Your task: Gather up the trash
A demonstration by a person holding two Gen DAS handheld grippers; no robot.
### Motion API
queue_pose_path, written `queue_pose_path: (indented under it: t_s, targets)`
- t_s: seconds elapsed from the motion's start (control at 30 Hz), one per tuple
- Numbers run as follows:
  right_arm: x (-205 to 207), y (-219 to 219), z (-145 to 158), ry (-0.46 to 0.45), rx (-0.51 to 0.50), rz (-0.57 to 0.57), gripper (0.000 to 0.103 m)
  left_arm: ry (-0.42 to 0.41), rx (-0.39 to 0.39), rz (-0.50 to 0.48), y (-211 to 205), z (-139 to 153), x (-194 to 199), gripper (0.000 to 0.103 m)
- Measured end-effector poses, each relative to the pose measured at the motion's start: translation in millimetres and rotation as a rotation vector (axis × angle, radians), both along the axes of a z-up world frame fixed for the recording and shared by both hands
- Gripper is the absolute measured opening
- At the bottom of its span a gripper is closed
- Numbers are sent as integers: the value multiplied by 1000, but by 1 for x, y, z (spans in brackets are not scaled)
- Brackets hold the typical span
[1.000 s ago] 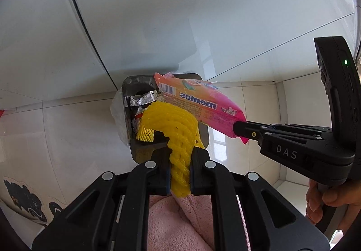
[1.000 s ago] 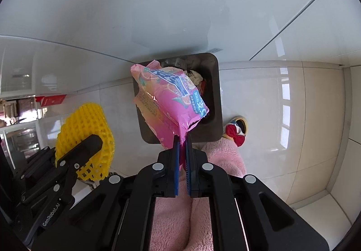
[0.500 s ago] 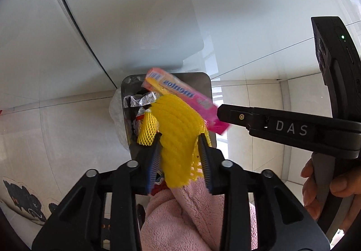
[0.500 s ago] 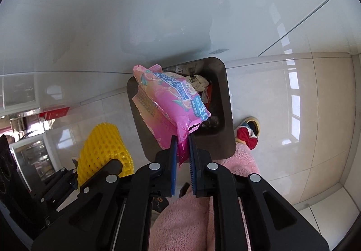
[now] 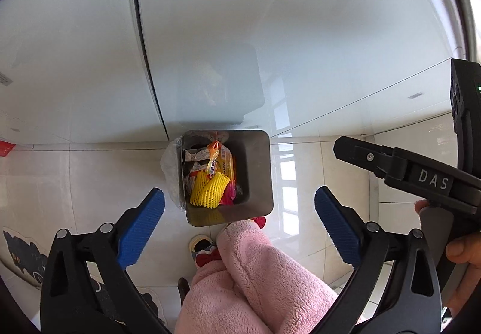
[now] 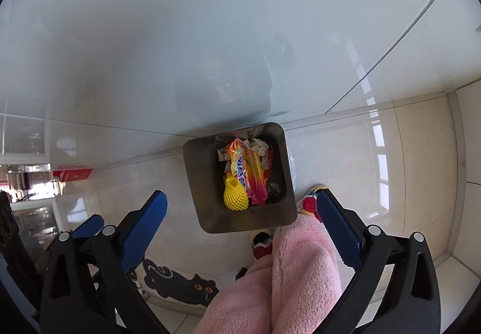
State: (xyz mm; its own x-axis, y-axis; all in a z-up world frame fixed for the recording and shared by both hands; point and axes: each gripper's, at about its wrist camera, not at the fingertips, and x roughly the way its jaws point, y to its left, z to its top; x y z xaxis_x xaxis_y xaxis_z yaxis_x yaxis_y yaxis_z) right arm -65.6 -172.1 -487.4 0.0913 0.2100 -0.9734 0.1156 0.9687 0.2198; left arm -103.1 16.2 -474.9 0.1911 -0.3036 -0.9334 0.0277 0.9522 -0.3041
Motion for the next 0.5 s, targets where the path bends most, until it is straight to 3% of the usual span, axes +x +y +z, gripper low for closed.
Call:
queue_pose_path:
  t_s: [0.27,0.37,0.5]
  targets:
    - [-21,-17,125,-174,-105,56,100,-172,50,-61,-5,112,-16,95]
    - [-27,-30,164,-183,-149,16,100,-237,88,-37,-4,163,-18,95]
    - [-34,-39,222,-266,-198,13,100,-338,122,17,0,226,-20,95]
